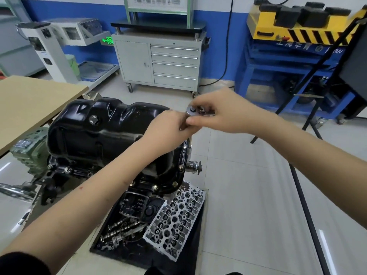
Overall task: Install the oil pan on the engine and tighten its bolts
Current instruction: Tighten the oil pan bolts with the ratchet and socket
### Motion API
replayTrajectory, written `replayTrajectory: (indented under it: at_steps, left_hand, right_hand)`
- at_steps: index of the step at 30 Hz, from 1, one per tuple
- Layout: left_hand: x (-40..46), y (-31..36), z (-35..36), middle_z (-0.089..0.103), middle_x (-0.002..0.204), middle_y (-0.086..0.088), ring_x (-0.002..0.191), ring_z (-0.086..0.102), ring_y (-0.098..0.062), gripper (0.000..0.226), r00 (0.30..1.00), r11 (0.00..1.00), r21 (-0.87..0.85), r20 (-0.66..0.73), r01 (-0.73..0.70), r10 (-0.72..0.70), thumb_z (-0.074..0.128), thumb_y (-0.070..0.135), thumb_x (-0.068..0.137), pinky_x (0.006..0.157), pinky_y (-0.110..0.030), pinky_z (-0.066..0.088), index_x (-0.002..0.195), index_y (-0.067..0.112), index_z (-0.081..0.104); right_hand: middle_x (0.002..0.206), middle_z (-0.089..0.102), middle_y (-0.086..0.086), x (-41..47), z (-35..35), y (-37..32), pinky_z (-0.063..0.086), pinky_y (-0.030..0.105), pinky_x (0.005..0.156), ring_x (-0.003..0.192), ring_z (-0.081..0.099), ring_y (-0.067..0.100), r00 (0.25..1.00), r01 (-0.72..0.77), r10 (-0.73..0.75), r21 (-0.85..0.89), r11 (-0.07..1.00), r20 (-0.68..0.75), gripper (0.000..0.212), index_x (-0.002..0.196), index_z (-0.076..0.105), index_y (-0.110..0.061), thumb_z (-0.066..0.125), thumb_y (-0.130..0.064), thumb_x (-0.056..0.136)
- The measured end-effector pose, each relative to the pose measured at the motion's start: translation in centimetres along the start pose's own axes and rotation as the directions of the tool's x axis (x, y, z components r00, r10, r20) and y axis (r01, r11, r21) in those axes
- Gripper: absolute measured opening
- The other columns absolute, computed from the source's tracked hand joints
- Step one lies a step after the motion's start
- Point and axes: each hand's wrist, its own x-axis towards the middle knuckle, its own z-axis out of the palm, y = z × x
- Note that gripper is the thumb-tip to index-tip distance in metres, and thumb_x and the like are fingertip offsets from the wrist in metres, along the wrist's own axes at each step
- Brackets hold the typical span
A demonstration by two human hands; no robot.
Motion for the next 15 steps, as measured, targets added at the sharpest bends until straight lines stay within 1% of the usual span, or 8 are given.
replayTrajectory:
  at_steps: [1,2,3,4,7,10,12,15]
  left_hand:
    - [-0.4,-0.3,0.2,0.045,0.049,0.0,0.062,0.047,-0.025,0.039,0.999,0.999,0.024,0.027,-0.026,0.025,0.052,0.03,0.09,0.078,-0.026,0.034,0.057,0.014,0.039]
    - [-0.8,-0.5,0.4,0.043,0.047,0.002,0.064,0.048,-0.025,0.036,0.998,0.997,0.054,0.044,-0.047,0.045,0.051,0.029,0.091,0.096,-0.024,0.027,0.06,0.013,0.042]
    - [-1.1,-0.7,0.6,0.04,0.045,0.005,0.061,0.046,-0.023,0.034,0.997,0.993,0.095,0.049,-0.063,0.059,0.05,0.028,0.091,0.106,-0.023,0.016,0.061,0.012,0.043]
    - [-1.3,-0.8,0.8,0.038,0.044,0.007,0.058,0.043,-0.02,0.034,0.997,0.987,0.143,0.046,-0.076,0.07,0.05,0.027,0.091,0.11,-0.023,0.009,0.061,0.013,0.042]
    - [-1.9,-1.0,1.1,0.036,0.044,0.005,0.06,0.049,-0.022,0.033,0.996,0.963,0.256,0.039,-0.086,0.079,0.046,0.03,0.092,0.11,-0.02,-0.003,0.063,0.014,0.044]
    - [-2.0,-1.2,1.1,0.041,0.05,0.004,0.066,0.056,-0.025,0.032,0.996,0.961,0.26,0.031,-0.092,0.087,0.046,0.031,0.091,0.11,-0.02,-0.003,0.066,0.011,0.05]
    - [-2.1,-1.3,1.2,0.045,0.053,0.003,0.069,0.057,-0.024,0.035,0.995,0.956,0.276,0.032,-0.096,0.091,0.044,0.033,0.091,0.11,-0.02,-0.005,0.071,0.007,0.057]
    - [-2.2,-1.5,1.4,0.054,0.059,-0.003,0.075,0.057,-0.023,0.038,0.995,0.953,0.287,0.02,-0.1,0.099,0.043,0.033,0.091,0.11,-0.018,-0.006,0.075,0.004,0.06]
  right_hand:
    - [0.066,0.052,-0.008,-0.3,0.7,-0.1,0.044,0.035,0.068,0.064,0.047,0.012,1.0,-0.014,0.014,0.029,0.999,0.001,0.03,0.093,0.064,-0.014,0.057,-0.042,0.083]
    - [0.064,0.05,-0.011,-0.6,1.2,-0.1,0.042,0.033,0.067,0.062,0.045,0.009,1.0,-0.024,0.024,0.05,0.998,0.001,0.028,0.094,0.064,-0.016,0.058,-0.041,0.084]
    - [0.065,0.05,-0.01,-0.9,1.8,-0.2,0.042,0.033,0.067,0.061,0.044,0.009,1.0,-0.027,0.027,0.062,0.998,0.002,0.027,0.095,0.064,-0.016,0.059,-0.04,0.084]
    - [0.067,0.052,-0.006,-1.1,2.2,-0.2,0.042,0.034,0.067,0.062,0.044,0.011,1.0,-0.025,0.025,0.067,0.997,0.006,0.029,0.095,0.064,-0.014,0.059,-0.04,0.084]
    - [0.068,0.053,-0.002,-1.4,3.0,-0.3,0.045,0.038,0.068,0.063,0.045,0.016,1.0,-0.03,0.03,0.088,0.996,0.0,0.031,0.092,0.064,-0.011,0.058,-0.04,0.084]
    - [0.062,0.048,-0.008,-1.5,3.2,-0.1,0.043,0.037,0.065,0.059,0.044,0.009,0.999,-0.032,0.032,0.105,0.994,-0.002,0.029,0.09,0.063,-0.013,0.058,-0.041,0.084]
    - [0.059,0.045,-0.011,-1.5,3.3,-0.1,0.041,0.034,0.063,0.058,0.044,0.005,1.0,-0.022,0.023,0.114,0.993,-0.004,0.024,0.088,0.063,-0.018,0.059,-0.041,0.084]
    - [0.06,0.046,-0.014,-1.5,3.5,-0.1,0.04,0.031,0.063,0.059,0.045,0.001,1.0,-0.016,0.015,0.117,0.993,0.005,0.02,0.089,0.062,-0.023,0.059,-0.041,0.084]
